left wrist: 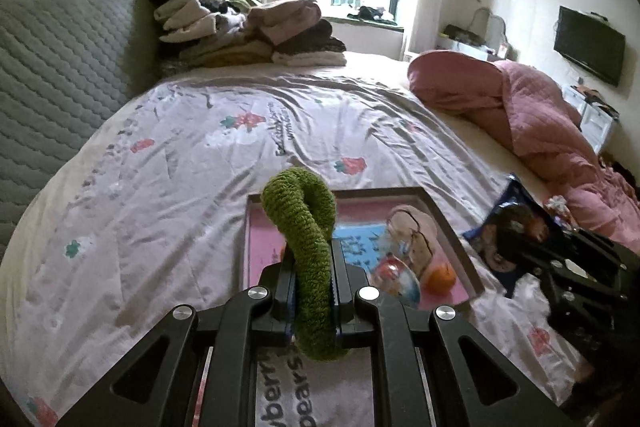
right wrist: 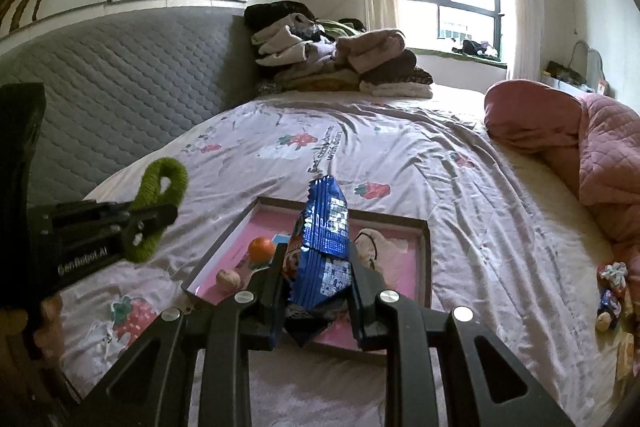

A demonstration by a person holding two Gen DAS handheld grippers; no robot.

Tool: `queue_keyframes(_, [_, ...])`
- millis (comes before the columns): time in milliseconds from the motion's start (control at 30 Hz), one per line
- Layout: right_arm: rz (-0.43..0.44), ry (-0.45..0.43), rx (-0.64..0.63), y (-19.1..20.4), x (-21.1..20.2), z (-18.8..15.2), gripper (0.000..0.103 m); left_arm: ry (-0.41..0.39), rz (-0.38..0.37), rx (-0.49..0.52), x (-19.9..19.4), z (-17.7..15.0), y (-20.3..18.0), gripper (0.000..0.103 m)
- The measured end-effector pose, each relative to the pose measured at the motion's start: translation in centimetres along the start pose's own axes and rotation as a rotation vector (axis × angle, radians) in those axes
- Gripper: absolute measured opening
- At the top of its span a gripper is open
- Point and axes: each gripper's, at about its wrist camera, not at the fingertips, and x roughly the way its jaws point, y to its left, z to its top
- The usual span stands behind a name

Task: Organize objects
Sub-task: 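Lift the green ring with the left tool while the right tool carries the blue bag over the tray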

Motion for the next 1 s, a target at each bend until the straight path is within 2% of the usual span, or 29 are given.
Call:
queue_keyframes(200, [-0.014, 0.001, 0.023, -1.5, 0.9, 0.3, 0.026, 0.007, 0.019, -0.009, 2.2, 1.3, 1.0, 0.013])
queue_keyframes(367, [-0.027, 0.008, 0.048, -2.6, 1.7, 0.0, 0.026, 0.026, 0.003, -0.016, 4.6, 0.9, 1.3, 0.013])
queue_keyframes(533, [-0.037, 0.036, 0.067, -3.7, 3.1, -0.7, 0.026, 0.060, -0.018, -0.022, 6.8, -0.4, 1.2, 0.013])
queue_keyframes(1000, [-0.054, 0.103, 0.073, -4.1, 6.5, -3.9, 0.026, 0.188, 0.003, -0.009, 12.1, -5.1, 1.8, 0.013])
